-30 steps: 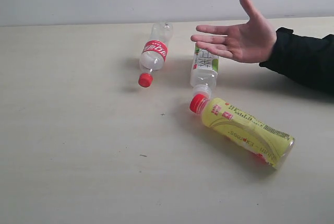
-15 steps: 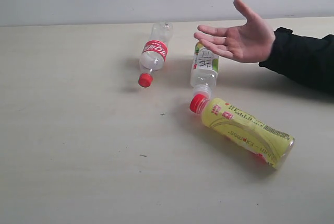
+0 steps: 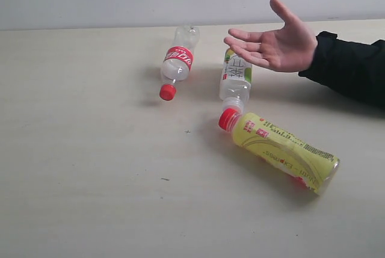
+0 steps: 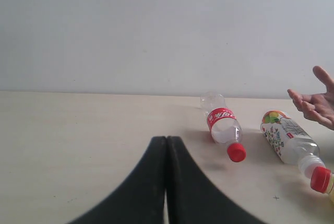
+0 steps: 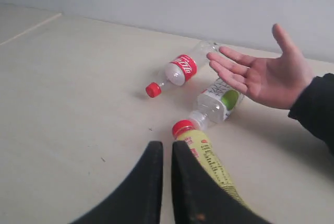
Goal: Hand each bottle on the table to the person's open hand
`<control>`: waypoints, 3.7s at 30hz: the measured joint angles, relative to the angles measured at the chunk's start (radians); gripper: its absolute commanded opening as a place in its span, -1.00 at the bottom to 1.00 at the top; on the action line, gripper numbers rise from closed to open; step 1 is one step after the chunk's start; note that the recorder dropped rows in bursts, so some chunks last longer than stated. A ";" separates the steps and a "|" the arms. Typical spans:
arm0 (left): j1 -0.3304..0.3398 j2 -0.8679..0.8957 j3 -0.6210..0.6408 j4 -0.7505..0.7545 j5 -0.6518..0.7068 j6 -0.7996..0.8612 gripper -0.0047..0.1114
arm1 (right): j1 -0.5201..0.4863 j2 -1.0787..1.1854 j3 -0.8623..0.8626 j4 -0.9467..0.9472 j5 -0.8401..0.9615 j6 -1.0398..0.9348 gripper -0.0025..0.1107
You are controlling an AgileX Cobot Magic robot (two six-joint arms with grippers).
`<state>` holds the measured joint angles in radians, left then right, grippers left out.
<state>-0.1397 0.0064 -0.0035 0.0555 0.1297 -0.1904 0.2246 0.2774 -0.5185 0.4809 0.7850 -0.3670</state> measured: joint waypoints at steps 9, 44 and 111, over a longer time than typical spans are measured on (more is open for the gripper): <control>0.000 0.000 0.000 0.000 0.000 0.000 -0.92 | 0.000 0.583 -0.345 -0.101 0.175 -0.007 -0.15; 0.000 0.000 0.000 0.000 0.000 0.000 -0.92 | 0.167 1.537 -0.576 -0.368 0.090 -0.395 0.48; 0.000 0.000 0.000 0.000 0.000 0.000 -0.92 | 0.170 1.019 -0.601 -0.350 0.393 0.209 -0.96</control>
<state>-0.1397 0.0064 -0.0035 0.0555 0.1297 -0.1904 0.3943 1.2960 -1.1199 0.1313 1.1776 -0.1580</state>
